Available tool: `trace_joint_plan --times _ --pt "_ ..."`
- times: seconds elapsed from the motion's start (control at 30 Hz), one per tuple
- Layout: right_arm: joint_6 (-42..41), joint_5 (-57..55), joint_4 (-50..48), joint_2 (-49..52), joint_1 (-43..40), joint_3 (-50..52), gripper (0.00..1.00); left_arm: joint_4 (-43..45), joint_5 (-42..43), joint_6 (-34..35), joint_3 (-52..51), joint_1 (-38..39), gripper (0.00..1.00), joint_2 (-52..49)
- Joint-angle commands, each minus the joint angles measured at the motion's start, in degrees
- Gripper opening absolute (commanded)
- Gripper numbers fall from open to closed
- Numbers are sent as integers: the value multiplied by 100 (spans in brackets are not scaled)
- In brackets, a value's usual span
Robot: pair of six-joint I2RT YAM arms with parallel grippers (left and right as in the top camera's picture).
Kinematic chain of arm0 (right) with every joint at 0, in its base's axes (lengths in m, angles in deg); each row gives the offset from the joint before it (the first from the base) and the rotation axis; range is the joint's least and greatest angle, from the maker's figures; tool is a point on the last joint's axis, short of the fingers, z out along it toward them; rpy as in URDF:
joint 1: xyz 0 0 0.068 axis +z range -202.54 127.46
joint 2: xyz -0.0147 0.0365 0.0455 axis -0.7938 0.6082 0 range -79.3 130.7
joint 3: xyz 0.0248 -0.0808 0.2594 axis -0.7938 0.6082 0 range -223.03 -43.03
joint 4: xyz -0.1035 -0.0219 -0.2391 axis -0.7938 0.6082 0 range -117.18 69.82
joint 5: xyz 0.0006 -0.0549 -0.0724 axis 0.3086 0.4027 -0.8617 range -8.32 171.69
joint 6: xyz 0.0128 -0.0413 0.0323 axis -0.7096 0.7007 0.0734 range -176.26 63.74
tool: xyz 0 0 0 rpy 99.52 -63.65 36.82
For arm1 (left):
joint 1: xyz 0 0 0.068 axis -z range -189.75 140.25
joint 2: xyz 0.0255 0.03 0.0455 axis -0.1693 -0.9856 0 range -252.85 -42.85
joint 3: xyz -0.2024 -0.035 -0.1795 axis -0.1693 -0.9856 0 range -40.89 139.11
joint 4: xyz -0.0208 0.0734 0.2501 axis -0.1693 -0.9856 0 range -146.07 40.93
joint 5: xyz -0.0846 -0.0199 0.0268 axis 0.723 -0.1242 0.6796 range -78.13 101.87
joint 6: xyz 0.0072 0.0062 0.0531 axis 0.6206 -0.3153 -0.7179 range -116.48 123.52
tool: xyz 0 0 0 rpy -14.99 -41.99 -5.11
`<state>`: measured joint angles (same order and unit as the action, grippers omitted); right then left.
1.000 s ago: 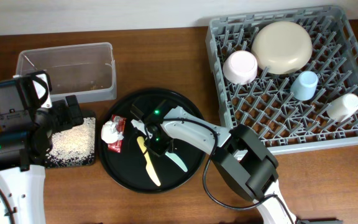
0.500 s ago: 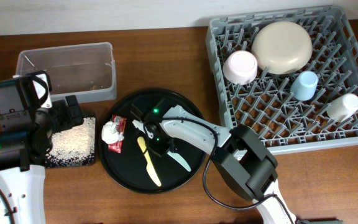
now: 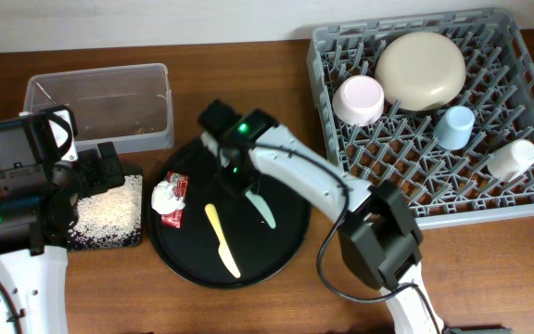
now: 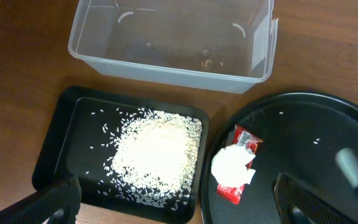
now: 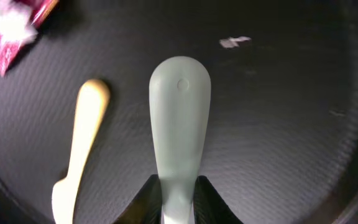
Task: Sort waste into correct bins and load items into the dishwasher rack
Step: 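Carry the green spoon to the rack and drop it in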
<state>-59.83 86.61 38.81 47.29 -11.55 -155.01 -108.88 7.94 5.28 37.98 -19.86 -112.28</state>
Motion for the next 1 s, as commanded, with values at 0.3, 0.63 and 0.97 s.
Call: trace_joint_plan --times 0.3,0.63,0.97 --pt "-957 -498 732 -433 -1768 -1349 18 9 -42 -4 57 -17 100 17" --pt "-1067 -586 1060 -431 -2929 -1327 19 9 -42 -4 57 -17 100 17" --pt "-608 -562 1340 -431 -3045 -732 19 9 -42 -4 57 -17 99 17"
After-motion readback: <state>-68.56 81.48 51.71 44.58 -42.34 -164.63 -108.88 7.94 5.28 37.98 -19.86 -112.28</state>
